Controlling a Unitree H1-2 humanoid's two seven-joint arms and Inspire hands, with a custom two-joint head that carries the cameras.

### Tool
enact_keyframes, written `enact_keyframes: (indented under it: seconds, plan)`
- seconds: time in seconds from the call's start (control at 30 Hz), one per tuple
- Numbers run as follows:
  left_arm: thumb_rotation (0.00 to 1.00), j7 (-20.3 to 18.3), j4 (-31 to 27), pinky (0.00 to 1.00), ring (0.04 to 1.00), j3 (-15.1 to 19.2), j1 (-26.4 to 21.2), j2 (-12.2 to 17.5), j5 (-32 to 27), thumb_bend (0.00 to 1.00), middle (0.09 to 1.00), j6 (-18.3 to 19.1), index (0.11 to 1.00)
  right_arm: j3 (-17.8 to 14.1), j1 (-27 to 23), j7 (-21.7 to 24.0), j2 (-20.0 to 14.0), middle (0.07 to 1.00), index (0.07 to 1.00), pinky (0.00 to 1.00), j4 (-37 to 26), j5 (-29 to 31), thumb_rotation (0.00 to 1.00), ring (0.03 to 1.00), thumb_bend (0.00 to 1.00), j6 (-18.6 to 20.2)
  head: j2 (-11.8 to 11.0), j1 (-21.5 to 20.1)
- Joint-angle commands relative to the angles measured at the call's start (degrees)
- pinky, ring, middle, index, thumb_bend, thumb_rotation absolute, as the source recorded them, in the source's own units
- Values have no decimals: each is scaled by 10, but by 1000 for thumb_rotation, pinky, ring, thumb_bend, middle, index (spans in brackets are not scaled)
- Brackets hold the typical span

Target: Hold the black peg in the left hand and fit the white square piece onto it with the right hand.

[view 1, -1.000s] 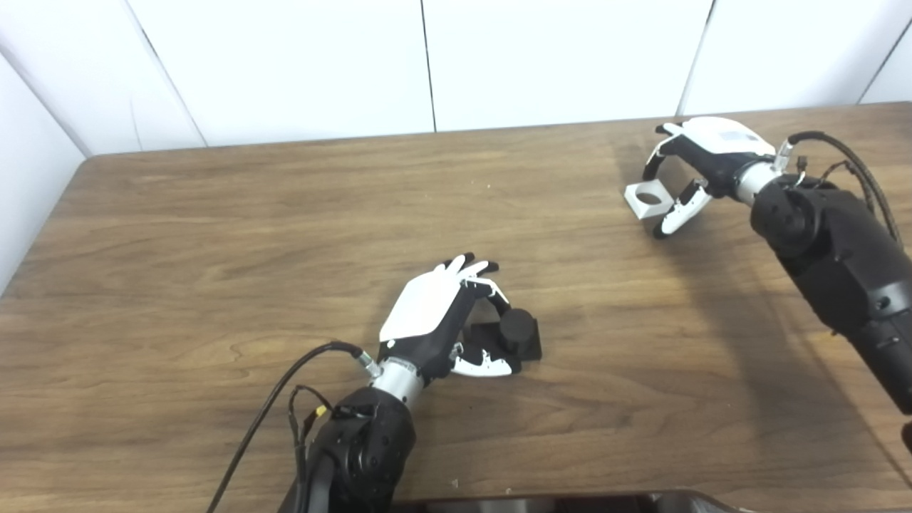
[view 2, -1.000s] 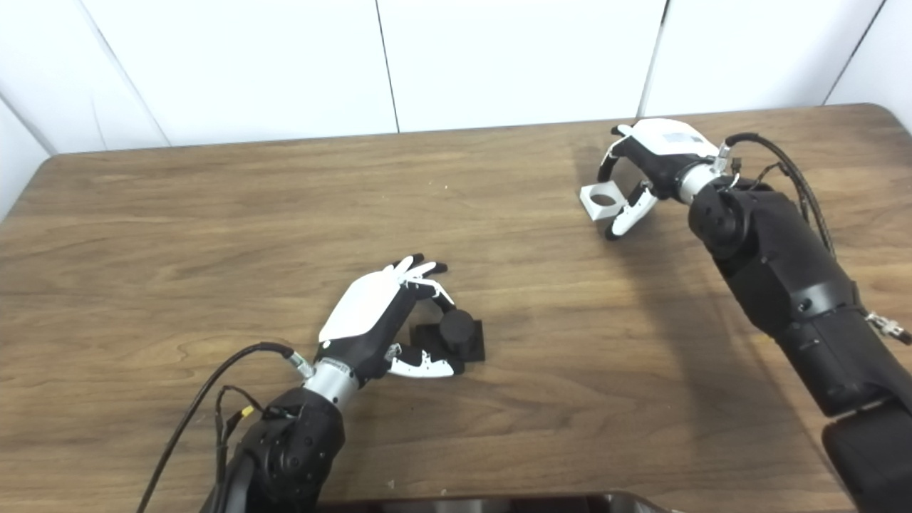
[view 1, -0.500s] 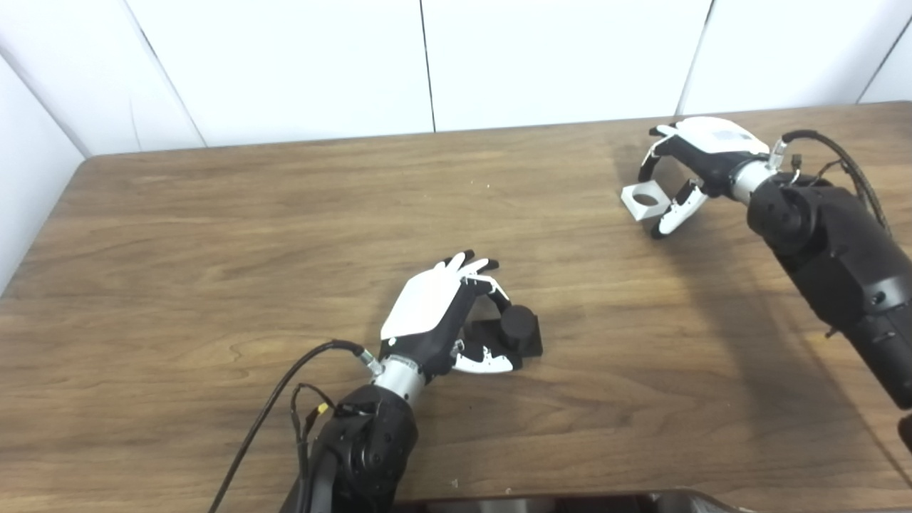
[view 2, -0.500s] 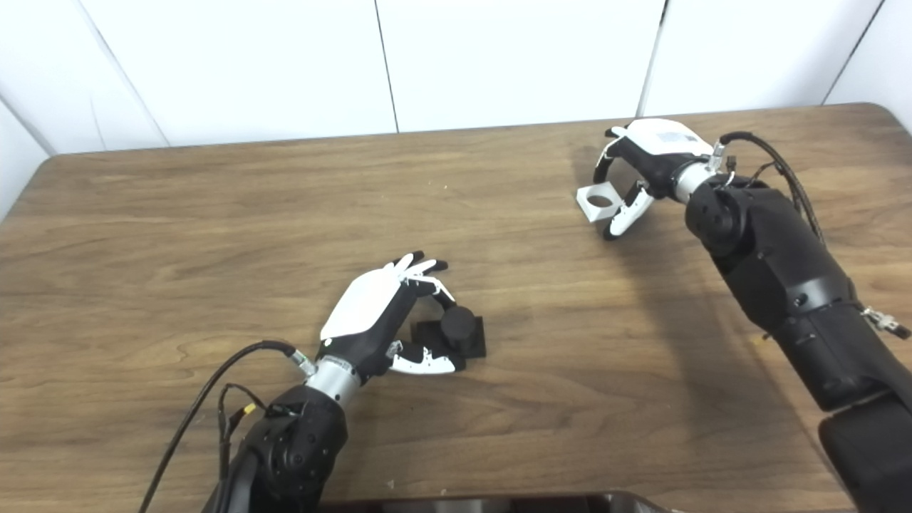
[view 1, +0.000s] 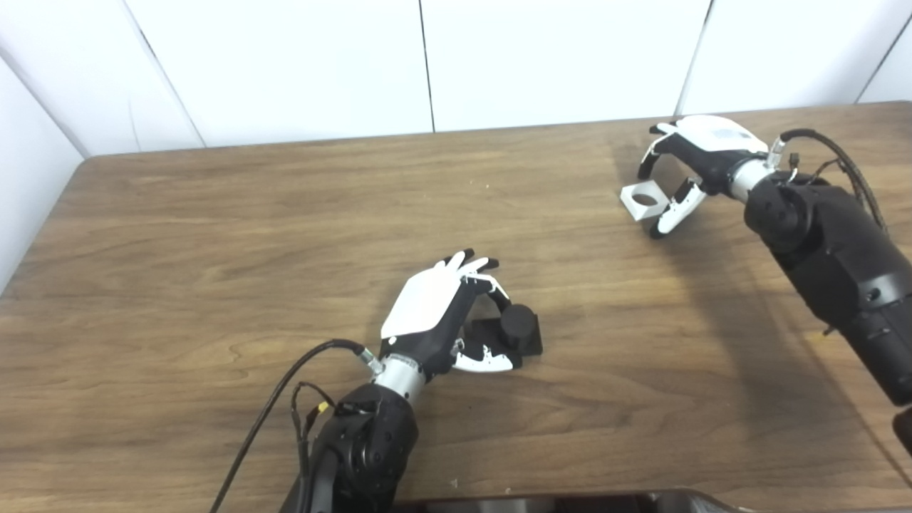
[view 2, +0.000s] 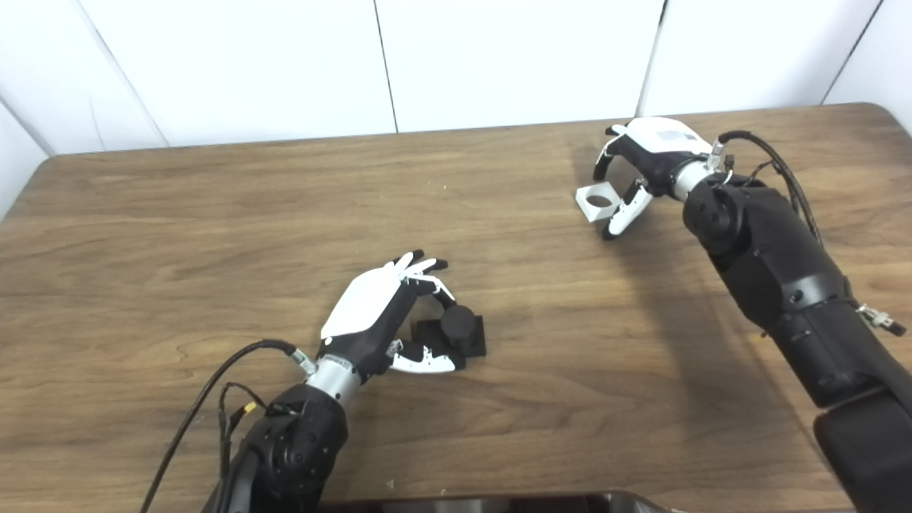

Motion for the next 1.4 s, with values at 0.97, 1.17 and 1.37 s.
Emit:
enact_keyframes:
  seconds: [0.97,1.17,1.37]
  plan:
    - [86,14,6,1000,995,1,-13,-4,9,505,910,-4,489,19,-57,58,-11,933,617,1000,19,-9,113,1000,758,0,1,2]
    - [86,14,7,1000,998,1,-15,-4,9,505,912,-4,489,18,-59,62,-11,931,614,1000,20,-9,121,997,761,-3,2,3]
    - [87,11,4,1000,998,2,-14,-4,9,505,911,-1,489,19,-59,61,-11,926,499,1000,19,-9,139,996,536,-6,2,4]
